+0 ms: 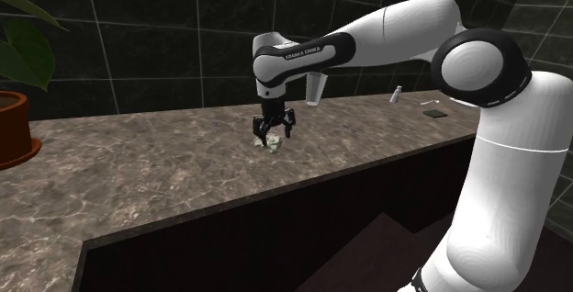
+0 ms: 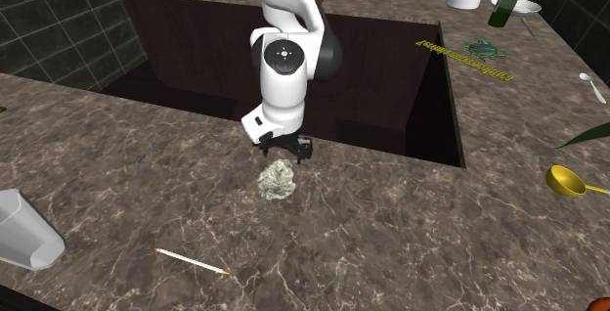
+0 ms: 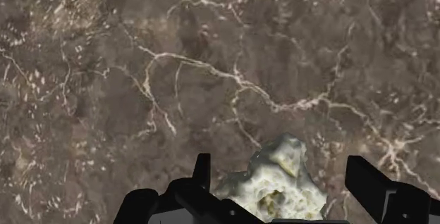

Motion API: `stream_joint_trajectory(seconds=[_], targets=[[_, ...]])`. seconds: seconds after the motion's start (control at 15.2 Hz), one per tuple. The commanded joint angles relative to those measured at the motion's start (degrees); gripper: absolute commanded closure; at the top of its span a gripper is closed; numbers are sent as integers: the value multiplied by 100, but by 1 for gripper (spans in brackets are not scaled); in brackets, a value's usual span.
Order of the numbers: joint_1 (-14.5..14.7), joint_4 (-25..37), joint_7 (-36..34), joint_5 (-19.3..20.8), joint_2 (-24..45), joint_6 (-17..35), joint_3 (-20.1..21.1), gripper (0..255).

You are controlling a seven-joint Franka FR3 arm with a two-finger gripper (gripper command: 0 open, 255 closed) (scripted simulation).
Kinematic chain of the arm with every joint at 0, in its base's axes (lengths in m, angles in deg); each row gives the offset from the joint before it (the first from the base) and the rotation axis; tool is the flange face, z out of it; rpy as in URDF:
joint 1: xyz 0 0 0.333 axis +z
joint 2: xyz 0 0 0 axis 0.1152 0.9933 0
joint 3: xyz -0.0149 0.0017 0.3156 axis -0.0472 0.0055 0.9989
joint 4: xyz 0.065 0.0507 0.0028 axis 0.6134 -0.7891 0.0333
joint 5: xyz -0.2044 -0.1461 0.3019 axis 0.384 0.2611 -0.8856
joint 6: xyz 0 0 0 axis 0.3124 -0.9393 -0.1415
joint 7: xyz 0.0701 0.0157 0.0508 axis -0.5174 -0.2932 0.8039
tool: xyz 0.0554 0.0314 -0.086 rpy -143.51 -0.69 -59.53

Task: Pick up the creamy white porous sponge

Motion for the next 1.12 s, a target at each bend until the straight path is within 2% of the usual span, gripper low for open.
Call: stream_joint_trajectory(seconds=[0.0,0.26,0.33,0.92,1.06], targets=[[3,-71,-20,13,65,136,-3,0],[4,-189,-38,29,126,314,-8,0],[6,-188,-42,29,128,314,-6,255],[4,-188,-38,29,127,314,-7,255],[3,-99,-24,16,77,176,-4,255]])
